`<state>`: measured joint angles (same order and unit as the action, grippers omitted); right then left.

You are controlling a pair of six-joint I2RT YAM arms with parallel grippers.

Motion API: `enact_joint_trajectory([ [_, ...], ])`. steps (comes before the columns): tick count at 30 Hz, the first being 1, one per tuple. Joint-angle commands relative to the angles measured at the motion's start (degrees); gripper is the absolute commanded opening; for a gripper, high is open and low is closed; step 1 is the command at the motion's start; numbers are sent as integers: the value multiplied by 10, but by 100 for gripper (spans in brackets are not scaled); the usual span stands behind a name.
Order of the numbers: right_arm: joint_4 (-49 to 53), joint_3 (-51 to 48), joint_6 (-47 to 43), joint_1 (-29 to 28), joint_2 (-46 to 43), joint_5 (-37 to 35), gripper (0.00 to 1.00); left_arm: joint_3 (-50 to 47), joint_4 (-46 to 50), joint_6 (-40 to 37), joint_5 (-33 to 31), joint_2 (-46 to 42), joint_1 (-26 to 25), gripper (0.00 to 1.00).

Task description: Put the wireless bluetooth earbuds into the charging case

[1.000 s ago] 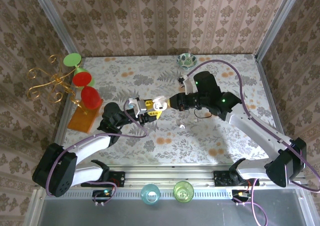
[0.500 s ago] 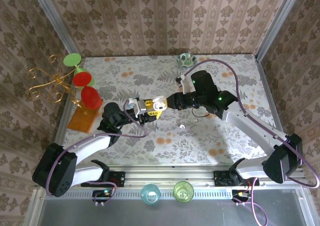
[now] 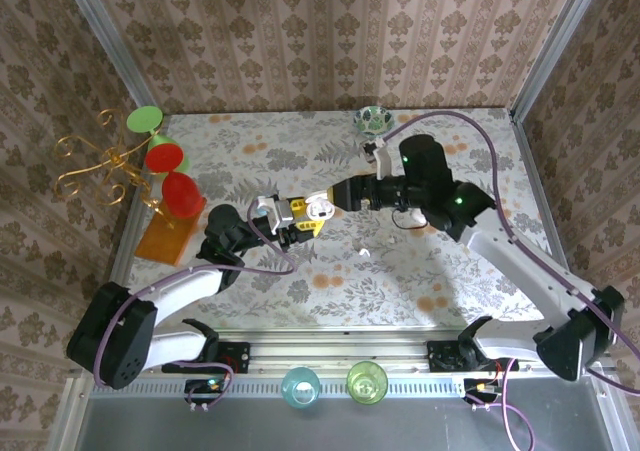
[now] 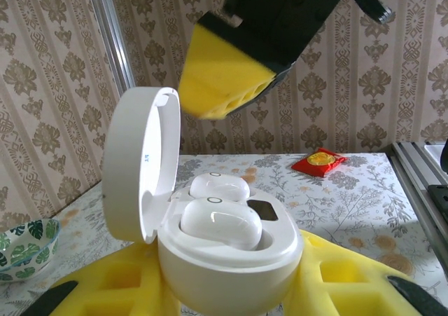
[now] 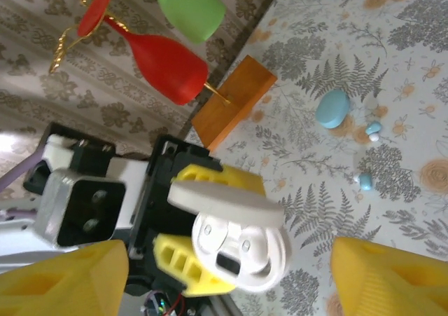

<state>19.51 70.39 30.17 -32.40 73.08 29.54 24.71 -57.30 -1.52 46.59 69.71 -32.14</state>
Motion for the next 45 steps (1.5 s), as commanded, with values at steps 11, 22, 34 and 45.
enact_joint_trajectory([
  [11,-2,5,53,2,71,20,81,-6,-32,5,-21,-9,3,20],
  [22,-166,-86,169,14,-5,88,81,5,-32,14,-33,-10,-1,20],
  [34,-497,-213,417,-16,31,142,69,14,-46,34,-72,-13,-4,21],
  [45,-529,-225,438,-18,46,153,28,10,-26,26,-70,-30,-11,21],
])
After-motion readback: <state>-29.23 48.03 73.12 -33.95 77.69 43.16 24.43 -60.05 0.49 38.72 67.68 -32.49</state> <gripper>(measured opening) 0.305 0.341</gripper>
